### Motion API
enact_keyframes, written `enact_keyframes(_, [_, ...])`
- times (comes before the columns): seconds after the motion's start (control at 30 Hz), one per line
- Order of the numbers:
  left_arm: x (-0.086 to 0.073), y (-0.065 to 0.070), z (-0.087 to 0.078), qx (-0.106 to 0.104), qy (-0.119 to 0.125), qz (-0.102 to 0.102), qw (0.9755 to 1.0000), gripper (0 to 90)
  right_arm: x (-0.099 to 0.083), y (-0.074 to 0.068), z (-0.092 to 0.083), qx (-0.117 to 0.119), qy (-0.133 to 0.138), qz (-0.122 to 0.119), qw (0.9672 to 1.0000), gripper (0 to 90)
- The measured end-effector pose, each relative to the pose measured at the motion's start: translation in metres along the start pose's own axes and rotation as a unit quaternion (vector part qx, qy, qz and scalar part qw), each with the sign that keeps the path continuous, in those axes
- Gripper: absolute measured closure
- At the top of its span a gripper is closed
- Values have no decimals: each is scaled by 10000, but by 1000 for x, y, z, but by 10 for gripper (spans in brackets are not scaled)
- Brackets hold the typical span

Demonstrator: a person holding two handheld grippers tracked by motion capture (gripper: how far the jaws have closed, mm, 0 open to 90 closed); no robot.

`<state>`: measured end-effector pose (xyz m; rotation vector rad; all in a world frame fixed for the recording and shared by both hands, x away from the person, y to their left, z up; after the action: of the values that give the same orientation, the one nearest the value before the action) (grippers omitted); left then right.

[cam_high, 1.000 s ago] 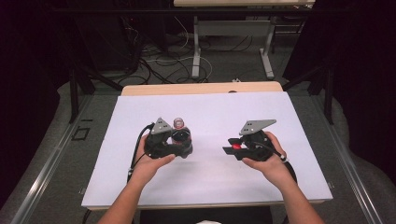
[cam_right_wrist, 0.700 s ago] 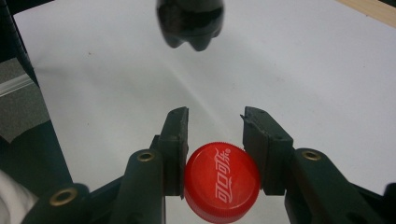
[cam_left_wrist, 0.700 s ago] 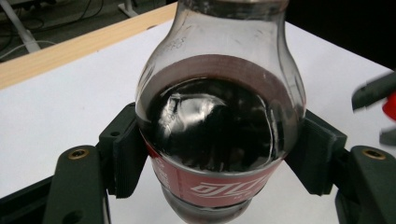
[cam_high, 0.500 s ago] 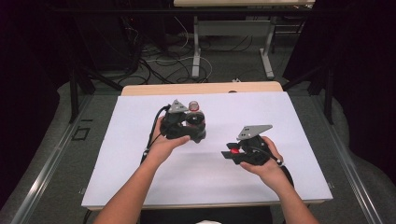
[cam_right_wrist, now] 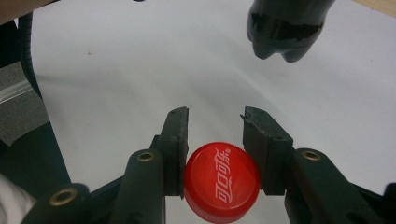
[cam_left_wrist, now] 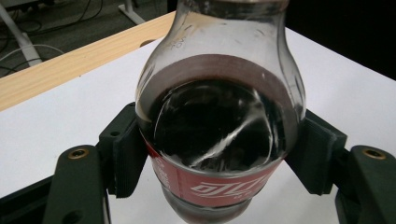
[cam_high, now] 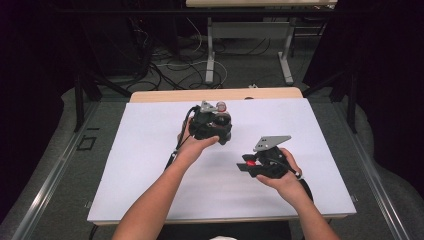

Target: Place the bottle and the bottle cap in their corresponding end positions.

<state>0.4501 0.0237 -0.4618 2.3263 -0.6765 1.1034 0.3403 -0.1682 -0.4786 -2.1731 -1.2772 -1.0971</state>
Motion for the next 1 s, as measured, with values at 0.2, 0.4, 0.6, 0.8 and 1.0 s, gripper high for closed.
enact_keyframes(0.2, [3,-8,17,45,41,-288,9996,302,-2,1,2,6,11,3,10000,613])
enact_keyframes(0.4, [-2,-19,30,215,78,-226,9995,302,-2,2,2,4,33,33,10000,613])
enact_keyframes(0.6, [-13,-26,39,347,3,-322,9989,301,-3,3,2,11,42,46,10000,613])
enact_keyframes(0.8, [-22,-29,45,365,-83,-243,9990,301,-4,3,4,29,40,53,10000,613])
enact_keyframes(1.0, [-28,-24,51,375,-186,-113,9991,300,-6,3,6,41,24,74,10000,613])
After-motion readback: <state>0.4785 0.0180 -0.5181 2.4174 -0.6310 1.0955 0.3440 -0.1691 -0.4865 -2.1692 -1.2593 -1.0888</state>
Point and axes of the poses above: each handheld gripper's, and its own axes: z roughly forward along the jaws, x roughly out of its top, y roughly to its right, the point moved 2 cm from there along z, roughly forward along the jaws, and after that the axes turned 9 degrees about -z, right-handed, at the moved point
